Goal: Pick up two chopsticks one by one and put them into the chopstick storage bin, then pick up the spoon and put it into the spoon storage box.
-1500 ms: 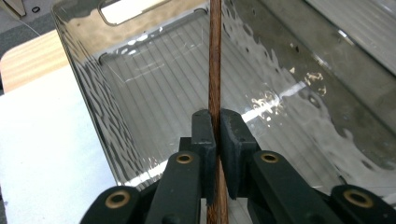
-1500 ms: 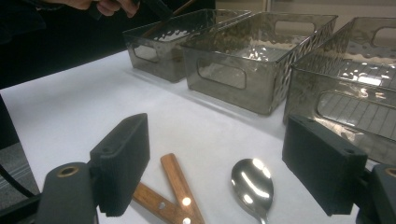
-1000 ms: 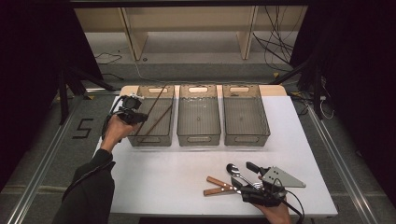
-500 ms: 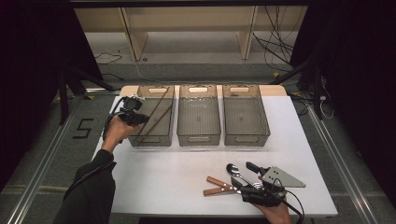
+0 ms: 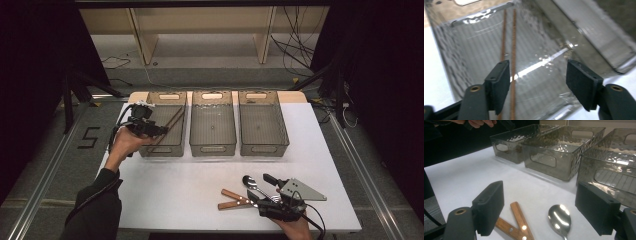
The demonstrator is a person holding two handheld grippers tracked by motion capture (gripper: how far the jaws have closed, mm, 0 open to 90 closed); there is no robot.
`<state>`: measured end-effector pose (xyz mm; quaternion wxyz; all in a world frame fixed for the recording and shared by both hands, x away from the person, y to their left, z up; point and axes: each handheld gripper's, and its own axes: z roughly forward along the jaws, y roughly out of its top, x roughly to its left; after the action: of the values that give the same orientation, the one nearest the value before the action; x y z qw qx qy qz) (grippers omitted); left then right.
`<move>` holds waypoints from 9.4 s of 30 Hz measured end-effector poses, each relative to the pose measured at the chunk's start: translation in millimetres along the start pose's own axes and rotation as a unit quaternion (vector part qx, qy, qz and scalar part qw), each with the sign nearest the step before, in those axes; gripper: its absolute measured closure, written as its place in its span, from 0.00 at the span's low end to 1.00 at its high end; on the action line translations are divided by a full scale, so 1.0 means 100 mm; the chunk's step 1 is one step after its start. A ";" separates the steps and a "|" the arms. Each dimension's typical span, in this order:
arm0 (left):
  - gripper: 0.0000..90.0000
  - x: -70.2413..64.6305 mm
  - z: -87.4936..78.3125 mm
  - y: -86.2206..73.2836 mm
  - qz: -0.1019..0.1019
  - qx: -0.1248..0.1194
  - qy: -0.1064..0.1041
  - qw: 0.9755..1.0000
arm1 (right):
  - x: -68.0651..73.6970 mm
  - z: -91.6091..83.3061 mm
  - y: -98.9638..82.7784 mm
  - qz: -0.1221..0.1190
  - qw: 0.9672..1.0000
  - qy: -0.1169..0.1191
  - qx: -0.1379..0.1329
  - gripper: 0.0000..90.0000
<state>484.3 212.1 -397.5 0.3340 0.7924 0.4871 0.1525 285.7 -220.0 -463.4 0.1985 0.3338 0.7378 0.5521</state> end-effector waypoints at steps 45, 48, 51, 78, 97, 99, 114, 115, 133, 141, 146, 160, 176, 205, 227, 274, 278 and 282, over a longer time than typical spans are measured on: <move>0.21 -0.76 -0.28 -0.91 0.028 -0.115 -0.100 0.988 | -0.11 -0.01 0.00 0.015 0.999 -0.011 0.028 0.26; 0.21 -0.79 -0.26 -0.98 0.032 -0.117 -0.110 0.987 | -0.16 -0.01 0.01 0.018 0.999 -0.016 0.036 0.26; 0.21 -0.83 -0.26 -1.04 0.033 -0.121 -0.114 0.986 | -0.21 -0.02 0.01 0.022 0.998 -0.024 0.049 0.27; 0.21 -0.94 -0.25 -1.38 0.035 -0.147 -0.130 0.980 | -0.40 0.10 0.11 0.018 0.978 -0.027 0.208 0.42; 0.21 -1.00 -0.20 -1.53 0.050 -0.134 -0.123 0.982 | -0.44 0.48 0.20 -0.003 0.922 -0.006 0.388 0.76; 0.21 -1.00 -0.20 -1.53 0.048 -0.134 -0.123 0.982 | -0.44 0.49 0.19 -0.003 0.919 -0.006 0.394 0.78; 0.21 -1.01 -0.19 -1.53 0.055 -0.133 -0.121 0.982 | -0.37 0.60 0.20 -0.032 0.903 -0.023 0.429 0.94; 0.21 -1.01 -0.19 -1.53 0.055 -0.132 -0.121 0.982 | -0.37 0.60 0.20 -0.032 0.903 -0.022 0.429 0.95; 0.21 -1.02 -0.18 -1.54 0.059 -0.131 -0.120 0.982 | -0.44 0.61 0.23 -0.017 0.900 -0.011 0.436 0.96; 0.21 -1.02 -0.18 -1.54 0.057 -0.130 -0.123 0.982 | -0.52 0.57 0.25 -0.004 0.903 -0.011 0.429 0.96; 0.21 -1.03 -0.18 -1.54 0.059 -0.131 -0.123 0.982 | -0.52 0.58 0.24 -0.005 0.903 -0.011 0.429 0.96; 0.22 -1.03 -0.19 -1.53 0.059 -0.133 -0.125 0.982 | -0.56 0.54 0.26 0.003 0.906 -0.015 0.422 0.98; 0.22 -1.03 -0.18 -1.53 0.060 -0.133 -0.124 0.982 | -0.56 0.47 0.33 -0.014 0.910 -0.029 0.414 1.00; 0.22 -0.98 -0.18 -1.55 0.052 -0.145 -0.118 0.981 | -0.50 0.74 1.03 -0.009 0.957 0.007 0.290 1.00; 0.22 -0.99 -0.19 -1.56 0.051 -0.153 -0.116 0.980 | -0.45 1.37 1.51 0.009 0.966 0.031 0.258 1.00; 0.22 -0.97 -0.18 -1.57 0.054 -0.152 -0.114 0.980 | -0.84 2.35 1.82 0.071 0.964 -0.021 0.255 1.00; 0.21 -0.98 -0.19 -1.57 0.055 -0.152 -0.114 0.980 | -0.84 2.39 1.79 0.073 0.964 -0.027 0.256 1.00; 0.22 -0.97 -0.19 -1.57 0.056 -0.152 -0.113 0.980 | -0.84 2.42 1.77 0.075 0.964 -0.029 0.255 1.00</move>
<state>321.6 181.9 -482.2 0.4946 0.7707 0.3717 0.1525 552.7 -85.2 -377.7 0.0862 0.4439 0.8208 0.3489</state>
